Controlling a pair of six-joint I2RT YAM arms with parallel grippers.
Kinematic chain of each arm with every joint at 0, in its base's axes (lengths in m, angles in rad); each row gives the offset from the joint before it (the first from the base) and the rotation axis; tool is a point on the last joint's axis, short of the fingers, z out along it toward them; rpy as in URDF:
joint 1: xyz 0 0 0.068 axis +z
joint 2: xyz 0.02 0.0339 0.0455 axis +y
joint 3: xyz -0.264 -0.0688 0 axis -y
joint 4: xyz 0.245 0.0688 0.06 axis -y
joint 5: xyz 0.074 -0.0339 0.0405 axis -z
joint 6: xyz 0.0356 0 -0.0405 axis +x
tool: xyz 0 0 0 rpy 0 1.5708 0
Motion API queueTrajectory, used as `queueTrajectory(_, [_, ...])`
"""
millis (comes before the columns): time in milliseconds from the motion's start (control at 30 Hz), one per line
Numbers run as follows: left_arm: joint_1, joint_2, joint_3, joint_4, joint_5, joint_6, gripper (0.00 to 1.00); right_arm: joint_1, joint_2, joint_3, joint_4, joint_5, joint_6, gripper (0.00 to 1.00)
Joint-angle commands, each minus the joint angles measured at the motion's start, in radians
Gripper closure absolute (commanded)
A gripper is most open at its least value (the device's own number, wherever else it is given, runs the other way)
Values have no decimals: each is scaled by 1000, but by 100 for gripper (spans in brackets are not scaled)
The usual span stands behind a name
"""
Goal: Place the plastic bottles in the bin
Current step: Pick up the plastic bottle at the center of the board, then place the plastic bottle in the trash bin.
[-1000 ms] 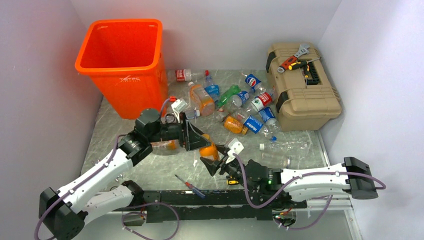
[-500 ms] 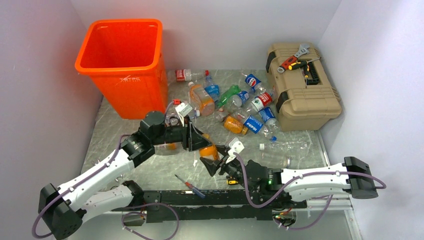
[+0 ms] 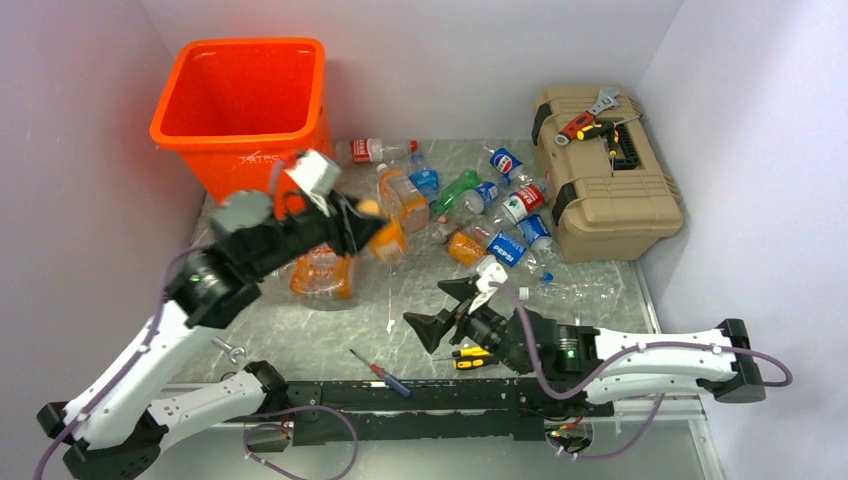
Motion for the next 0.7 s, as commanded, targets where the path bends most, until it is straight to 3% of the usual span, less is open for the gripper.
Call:
queueTrajectory(0, [-2, 50, 293, -74, -416, 333, 100, 2, -85, 48, -43, -65, 58, 0])
queueTrajectory(133, [0, 211, 482, 37, -819, 598, 100, 1, -102, 5, 17, -28, 64, 0])
queueTrajectory(200, [62, 323, 585, 65, -915, 683, 100, 0, -86, 5, 2, 10, 78, 0])
queueTrajectory(467, [479, 595, 892, -91, -742, 338, 100, 1, -2, 44, -123, 62, 139, 0])
queueTrajectory(567, [546, 687, 951, -84, -767, 339, 100, 0, -3, 45, -202, 117, 191, 0])
queueTrajectory(667, [578, 712, 917, -26, -782, 347, 100, 1, -18, 1, -218, 190, 218, 1])
